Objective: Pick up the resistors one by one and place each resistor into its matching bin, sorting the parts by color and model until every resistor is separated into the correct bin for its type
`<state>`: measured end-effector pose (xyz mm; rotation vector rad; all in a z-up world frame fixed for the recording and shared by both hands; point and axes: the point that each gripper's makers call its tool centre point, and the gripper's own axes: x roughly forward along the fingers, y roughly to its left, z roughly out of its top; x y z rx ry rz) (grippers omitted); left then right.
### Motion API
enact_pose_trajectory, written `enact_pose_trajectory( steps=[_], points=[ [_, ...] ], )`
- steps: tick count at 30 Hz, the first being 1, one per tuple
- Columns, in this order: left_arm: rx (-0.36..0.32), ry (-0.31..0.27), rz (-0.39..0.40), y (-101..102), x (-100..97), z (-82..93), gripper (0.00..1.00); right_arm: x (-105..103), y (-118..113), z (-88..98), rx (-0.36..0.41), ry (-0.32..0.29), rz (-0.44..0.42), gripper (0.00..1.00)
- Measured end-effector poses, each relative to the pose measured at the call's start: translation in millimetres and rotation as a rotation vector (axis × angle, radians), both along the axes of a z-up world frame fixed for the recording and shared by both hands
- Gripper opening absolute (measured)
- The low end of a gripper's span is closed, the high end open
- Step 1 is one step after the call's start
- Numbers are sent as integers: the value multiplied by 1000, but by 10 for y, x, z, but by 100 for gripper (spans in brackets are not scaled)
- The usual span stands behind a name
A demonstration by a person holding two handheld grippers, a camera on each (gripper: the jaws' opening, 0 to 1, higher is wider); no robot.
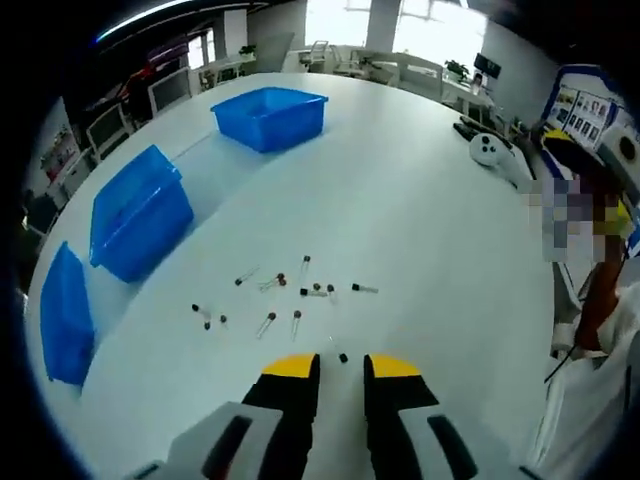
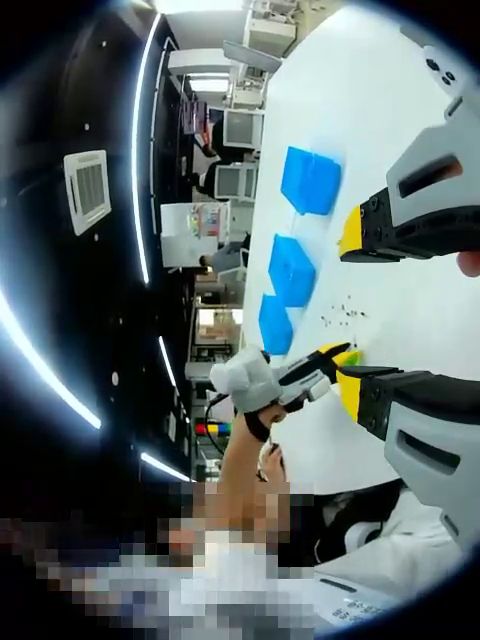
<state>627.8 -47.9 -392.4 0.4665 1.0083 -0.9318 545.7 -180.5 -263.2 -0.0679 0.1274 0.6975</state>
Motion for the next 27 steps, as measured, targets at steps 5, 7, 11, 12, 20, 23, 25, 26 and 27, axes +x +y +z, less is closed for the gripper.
enact_pose_trajectory(
  steps=[5,7,11,12,20,23,25,26,27],
  points=[
    [40,-28,-9,16,16,-4,14,-2,16,-5,1,3,3,43],
    [39,-6,-5,-14,-18,-7,9,-6,31,-6,-1,3,7,43],
    [53,-16,-32,-39,-40,-4,5,-14,48,0,1,3,9,43],
    [51,-12,-26,-35,-35,-3,5,-19,48,9,0,1,10,43],
    [14,-40,-33,-2,-3,94,4,-30,24,34,-1,-7,6,43],
    [-27,-82,-21,44,26,270,4,-26,13,40,0,-6,4,43],
    [-71,-107,-7,70,33,398,4,-29,21,42,1,-6,7,43],
    [-96,-127,1,93,44,482,4,-33,28,42,0,-6,7,43],
    [-135,-159,13,134,65,607,4,-35,33,44,-1,-7,9,43]
  ],
)
